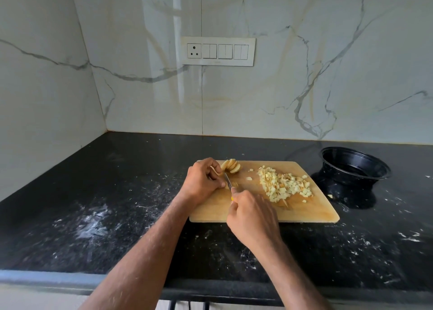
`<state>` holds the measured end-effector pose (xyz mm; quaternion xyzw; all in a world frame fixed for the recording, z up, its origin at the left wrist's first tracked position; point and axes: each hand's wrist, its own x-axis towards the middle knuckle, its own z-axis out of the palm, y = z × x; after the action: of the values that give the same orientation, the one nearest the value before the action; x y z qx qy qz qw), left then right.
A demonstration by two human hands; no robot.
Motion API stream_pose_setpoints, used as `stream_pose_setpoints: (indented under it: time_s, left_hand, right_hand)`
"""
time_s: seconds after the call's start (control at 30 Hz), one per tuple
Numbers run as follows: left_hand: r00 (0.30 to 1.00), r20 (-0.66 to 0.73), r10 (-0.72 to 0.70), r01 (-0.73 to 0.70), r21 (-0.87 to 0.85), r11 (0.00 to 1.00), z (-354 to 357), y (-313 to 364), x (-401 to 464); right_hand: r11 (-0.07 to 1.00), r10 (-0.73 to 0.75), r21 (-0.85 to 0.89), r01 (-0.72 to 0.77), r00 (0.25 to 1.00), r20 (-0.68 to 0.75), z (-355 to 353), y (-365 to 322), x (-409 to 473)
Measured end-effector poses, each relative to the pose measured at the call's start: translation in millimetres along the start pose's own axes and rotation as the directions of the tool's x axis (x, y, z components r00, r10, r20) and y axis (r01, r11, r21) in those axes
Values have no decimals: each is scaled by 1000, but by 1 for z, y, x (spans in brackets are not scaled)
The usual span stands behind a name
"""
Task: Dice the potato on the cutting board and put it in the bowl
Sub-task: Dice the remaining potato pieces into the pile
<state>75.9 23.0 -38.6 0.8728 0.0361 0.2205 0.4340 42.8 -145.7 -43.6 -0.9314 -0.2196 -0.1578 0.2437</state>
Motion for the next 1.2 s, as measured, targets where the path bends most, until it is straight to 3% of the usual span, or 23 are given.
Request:
stream_pose_setpoints:
  time_s: [0.3, 0.53, 0.63, 0.8, 1.0, 1.2]
  left_hand:
    - [988, 152, 25, -46, 138, 989, 0, 5, 1]
    - [991, 127, 40, -58, 139, 989, 1, 5, -2]
    - [991, 130, 35, -54, 145, 988, 1, 5, -3]
    - [986, 138, 97, -121, 181, 976, 0, 7, -4]
    - [969, 180, 168, -230, 419, 879, 10, 8, -3]
    - [938, 257, 234, -312, 326, 892, 10, 4, 4]
  right_hand:
    - [1000, -18, 1, 18, 999, 39, -2, -1, -24]
    - [999, -36, -17, 37, 995, 91, -33, 13, -40]
    - [997, -27, 75, 20, 994, 102, -47, 21, -44]
    - [994, 61, 100, -53, 995, -75, -46, 34, -21]
    - [988, 129, 104, -116, 982, -136, -28, 37, 1]
    - [997, 71, 46, -63, 980, -187, -22, 43, -5]
